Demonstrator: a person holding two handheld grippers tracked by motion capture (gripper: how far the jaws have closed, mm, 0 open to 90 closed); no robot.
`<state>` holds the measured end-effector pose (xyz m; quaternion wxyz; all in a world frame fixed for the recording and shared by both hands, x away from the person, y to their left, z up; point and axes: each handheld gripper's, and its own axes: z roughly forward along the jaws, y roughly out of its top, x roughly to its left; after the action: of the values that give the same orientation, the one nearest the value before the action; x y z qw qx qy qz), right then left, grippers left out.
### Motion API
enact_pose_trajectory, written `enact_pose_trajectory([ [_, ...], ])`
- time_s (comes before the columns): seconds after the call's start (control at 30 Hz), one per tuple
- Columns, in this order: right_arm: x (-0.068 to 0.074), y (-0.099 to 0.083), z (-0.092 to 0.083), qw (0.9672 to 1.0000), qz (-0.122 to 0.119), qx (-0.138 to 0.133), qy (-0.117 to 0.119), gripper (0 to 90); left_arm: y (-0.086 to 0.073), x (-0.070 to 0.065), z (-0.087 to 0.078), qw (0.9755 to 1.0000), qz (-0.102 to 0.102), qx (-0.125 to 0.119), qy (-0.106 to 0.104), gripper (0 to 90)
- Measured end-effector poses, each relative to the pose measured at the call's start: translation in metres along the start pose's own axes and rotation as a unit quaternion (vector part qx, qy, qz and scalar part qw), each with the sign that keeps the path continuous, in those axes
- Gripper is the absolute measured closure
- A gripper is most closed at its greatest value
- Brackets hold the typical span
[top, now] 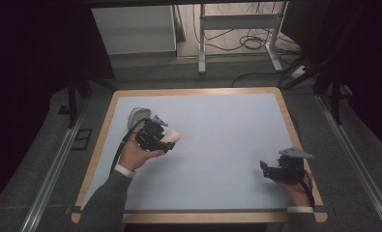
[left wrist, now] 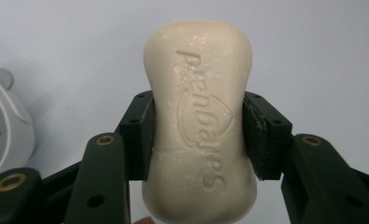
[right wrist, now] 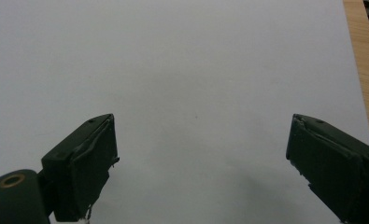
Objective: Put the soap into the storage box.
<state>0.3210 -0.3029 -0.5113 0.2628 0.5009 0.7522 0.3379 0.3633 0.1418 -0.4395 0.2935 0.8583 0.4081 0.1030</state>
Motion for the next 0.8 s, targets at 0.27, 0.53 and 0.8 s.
enact_pose_trajectory([
  [0.27,0.000,0.000,0.001,1.0000,0.000,0.000,-0.001,8.5,0.001,0.014,-0.006,0.9999,-0.008,0.000,0.011,49.6],
  [0.53,0.000,-0.001,0.001,1.0000,-0.001,0.002,-0.001,8.5,0.001,0.029,-0.009,0.9996,-0.020,-0.001,0.019,49.6],
  [0.8,0.000,-0.001,0.002,1.0000,0.000,0.005,-0.002,8.5,-0.001,0.046,-0.008,0.9990,-0.041,0.002,0.020,49.6],
])
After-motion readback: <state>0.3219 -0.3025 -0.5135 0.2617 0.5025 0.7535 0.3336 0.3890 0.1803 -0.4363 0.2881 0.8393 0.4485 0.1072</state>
